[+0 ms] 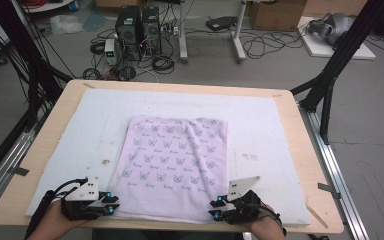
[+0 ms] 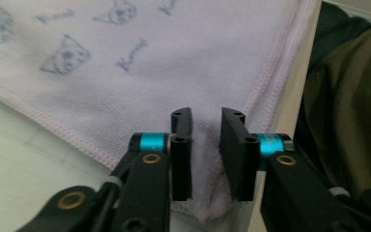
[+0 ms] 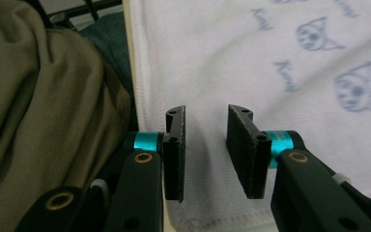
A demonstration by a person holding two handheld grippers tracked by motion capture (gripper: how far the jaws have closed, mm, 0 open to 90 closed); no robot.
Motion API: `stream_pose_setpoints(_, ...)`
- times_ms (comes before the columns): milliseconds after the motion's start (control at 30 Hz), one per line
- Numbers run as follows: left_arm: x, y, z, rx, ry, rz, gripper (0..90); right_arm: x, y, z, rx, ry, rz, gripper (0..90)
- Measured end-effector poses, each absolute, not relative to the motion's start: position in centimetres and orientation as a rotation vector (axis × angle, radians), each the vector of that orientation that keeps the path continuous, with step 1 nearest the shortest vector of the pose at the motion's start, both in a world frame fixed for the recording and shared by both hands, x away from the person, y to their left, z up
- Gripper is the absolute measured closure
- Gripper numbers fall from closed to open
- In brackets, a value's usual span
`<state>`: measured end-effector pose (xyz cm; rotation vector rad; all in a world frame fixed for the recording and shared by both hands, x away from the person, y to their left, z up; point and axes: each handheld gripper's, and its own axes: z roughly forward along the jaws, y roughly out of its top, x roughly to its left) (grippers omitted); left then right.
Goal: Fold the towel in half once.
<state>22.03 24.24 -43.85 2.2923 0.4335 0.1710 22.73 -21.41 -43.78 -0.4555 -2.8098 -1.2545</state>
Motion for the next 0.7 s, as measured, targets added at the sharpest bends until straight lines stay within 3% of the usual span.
stream_pose_setpoints(100, 21.9, 24.4, -43.8, 2.290, 0.435, 0.173, 87.5, 22.6, -21.3, -44.2, -0.451, -2.816, -1.229, 73.0)
stream_pose_setpoints(167, 21.6, 24.6, -43.3, 2.277, 0.420, 0.195, 88.4, 22.3, -21.4, -44.2, -0.427, -2.830, -1.227, 86.8)
stream_pose_setpoints(233, 21.5, 25.1, -42.5, 2.234, 0.431, 0.208, 88.5, 22.3, -21.6, -43.8, -0.413, -2.838, -1.226, 88.0)
stream_pose_setpoints(433, 21.0, 24.9, -42.2, 2.239, 0.420, 0.194, 87.6, 22.0, -22.1, -42.7, -0.402, -2.822, -1.293, 88.0)
stream_pose_setpoints(467, 21.1, 24.7, -42.6, 2.253, 0.427, 0.177, 83.8, 22.0, -22.0, -43.0, -0.393, -2.821, -1.274, 87.4)
stream_pose_setpoints(533, 21.3, 24.4, -43.4, 2.293, 0.447, 0.167, 66.0, 22.0, -21.8, -43.8, -0.423, -2.780, -1.258, 68.1)
stream_pose_setpoints(567, 21.2, 24.2, -43.7, 2.299, 0.446, 0.168, 64.7, 22.1, -21.7, -44.2, -0.448, -2.764, -1.244, 67.2)
stream_pose_setpoints(667, 21.2, 24.2, -43.9, 2.305, 0.433, 0.191, 67.4, 22.0, -21.5, -44.3, -0.435, -2.780, -1.232, 69.3)
stream_pose_setpoints(700, 21.2, 24.2, -43.8, 2.316, 0.421, 0.207, 71.1, 22.0, -21.4, -44.3, -0.429, -2.798, -1.231, 73.7)
